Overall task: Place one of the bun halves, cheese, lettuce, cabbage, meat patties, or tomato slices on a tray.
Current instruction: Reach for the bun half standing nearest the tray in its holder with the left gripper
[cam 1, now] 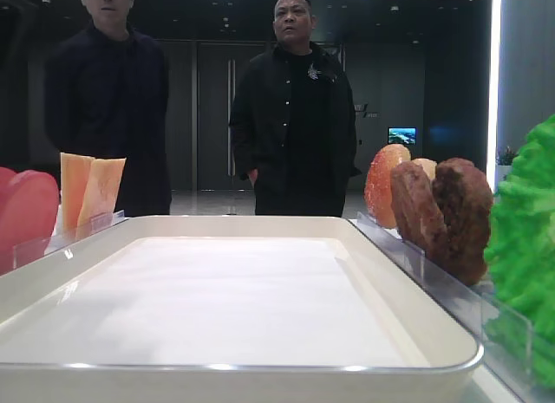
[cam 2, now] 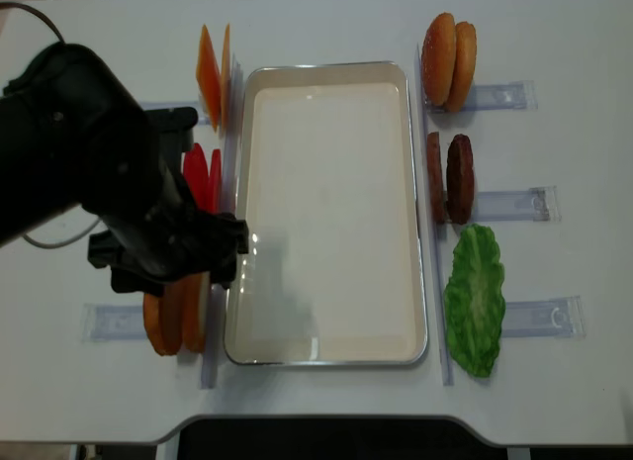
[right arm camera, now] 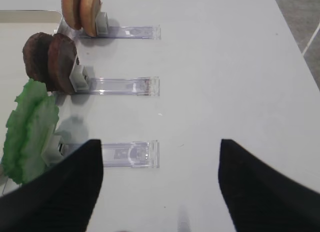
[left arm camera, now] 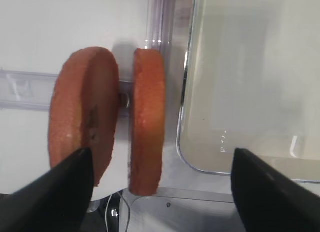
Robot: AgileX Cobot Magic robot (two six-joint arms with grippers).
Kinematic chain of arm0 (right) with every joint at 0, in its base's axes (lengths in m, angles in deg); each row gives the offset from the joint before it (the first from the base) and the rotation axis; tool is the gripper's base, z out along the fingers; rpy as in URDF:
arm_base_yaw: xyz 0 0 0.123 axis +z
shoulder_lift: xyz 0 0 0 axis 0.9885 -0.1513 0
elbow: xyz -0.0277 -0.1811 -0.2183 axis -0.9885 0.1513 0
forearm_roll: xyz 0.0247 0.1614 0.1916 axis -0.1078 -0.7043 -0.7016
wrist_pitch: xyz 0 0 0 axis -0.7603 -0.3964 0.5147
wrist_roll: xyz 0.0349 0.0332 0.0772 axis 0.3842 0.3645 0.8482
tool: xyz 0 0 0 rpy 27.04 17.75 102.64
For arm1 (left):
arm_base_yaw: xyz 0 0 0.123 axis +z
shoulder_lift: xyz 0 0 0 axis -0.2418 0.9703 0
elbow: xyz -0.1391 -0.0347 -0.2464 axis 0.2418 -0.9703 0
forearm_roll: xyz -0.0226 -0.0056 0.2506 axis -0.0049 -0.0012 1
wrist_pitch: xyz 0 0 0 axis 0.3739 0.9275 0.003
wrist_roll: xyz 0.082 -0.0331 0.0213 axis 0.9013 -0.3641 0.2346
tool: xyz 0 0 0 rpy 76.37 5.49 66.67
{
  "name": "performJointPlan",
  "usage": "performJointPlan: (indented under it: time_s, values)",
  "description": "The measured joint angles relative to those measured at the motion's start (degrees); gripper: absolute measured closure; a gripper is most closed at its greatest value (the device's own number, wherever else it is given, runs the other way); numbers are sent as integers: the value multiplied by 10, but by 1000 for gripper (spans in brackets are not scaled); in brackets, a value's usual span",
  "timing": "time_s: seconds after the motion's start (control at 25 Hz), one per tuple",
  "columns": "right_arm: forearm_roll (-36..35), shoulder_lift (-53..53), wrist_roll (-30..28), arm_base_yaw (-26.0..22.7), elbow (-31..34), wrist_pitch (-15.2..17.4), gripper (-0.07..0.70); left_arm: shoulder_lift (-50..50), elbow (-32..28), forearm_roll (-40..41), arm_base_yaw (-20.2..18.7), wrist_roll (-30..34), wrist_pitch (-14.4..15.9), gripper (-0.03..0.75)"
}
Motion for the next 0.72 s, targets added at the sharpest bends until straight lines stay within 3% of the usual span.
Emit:
performJointPlan:
  time_s: [0.12, 0.72]
  values:
    - [0, 0, 0, 0, 0, 0, 162, 8, 0, -1, -3, 0, -11, 62]
    - [0, 0, 0, 0, 0, 0, 162, 22, 0, 14, -3, 0, -11, 63]
